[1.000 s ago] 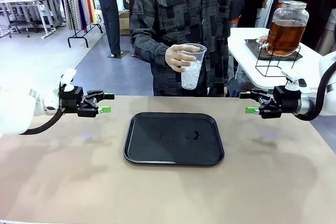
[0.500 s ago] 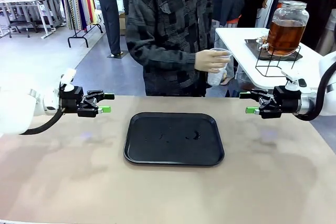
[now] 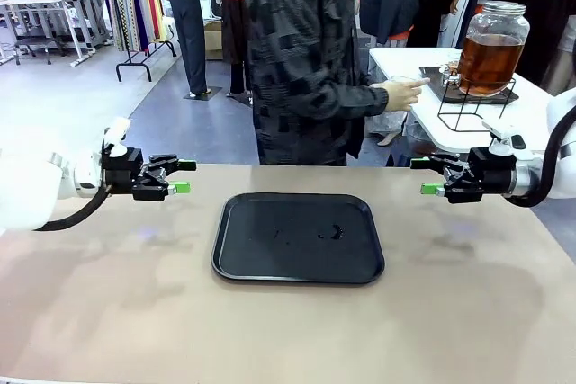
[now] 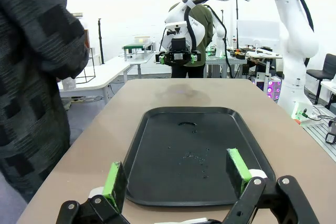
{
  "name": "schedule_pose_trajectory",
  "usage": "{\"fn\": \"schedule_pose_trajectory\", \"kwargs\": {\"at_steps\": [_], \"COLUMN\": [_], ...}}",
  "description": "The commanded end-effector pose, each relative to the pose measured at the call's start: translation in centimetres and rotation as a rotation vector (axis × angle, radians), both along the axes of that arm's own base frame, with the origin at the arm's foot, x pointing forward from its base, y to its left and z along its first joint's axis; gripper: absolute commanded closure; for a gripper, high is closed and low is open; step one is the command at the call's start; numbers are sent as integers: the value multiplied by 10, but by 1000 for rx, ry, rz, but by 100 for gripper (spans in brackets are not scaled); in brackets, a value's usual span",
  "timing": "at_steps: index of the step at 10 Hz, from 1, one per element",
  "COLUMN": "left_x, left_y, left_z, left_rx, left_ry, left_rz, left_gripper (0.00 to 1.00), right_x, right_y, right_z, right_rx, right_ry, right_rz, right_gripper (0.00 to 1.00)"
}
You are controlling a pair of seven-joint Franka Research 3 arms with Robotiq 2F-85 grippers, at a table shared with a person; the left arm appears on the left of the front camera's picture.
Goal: Pour the drink into the iced cup.
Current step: Open the gripper to release the iced cup you were holding.
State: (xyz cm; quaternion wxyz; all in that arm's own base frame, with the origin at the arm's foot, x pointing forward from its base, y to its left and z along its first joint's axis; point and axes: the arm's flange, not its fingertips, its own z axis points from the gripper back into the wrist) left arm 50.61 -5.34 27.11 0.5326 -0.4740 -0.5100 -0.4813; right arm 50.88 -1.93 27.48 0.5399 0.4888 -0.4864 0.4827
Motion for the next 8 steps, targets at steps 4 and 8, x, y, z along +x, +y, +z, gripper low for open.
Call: {"fn": "schedule_pose_trajectory", "kwargs": {"at_steps": [4, 8], "left_x": [0, 0], "left_y": [-1, -1], "left_z": [2, 2], "left_rx": [0, 0], "left_ry": [-2, -2], "left_rz": [0, 0], "left_gripper": [0, 0], "right_x": [0, 0], "right_y": [1, 1], "right_z": [3, 3], "right_rx": [3, 3], "right_ry": [-2, -2], "right_rz": [5, 5], "right_gripper": [0, 0]}}
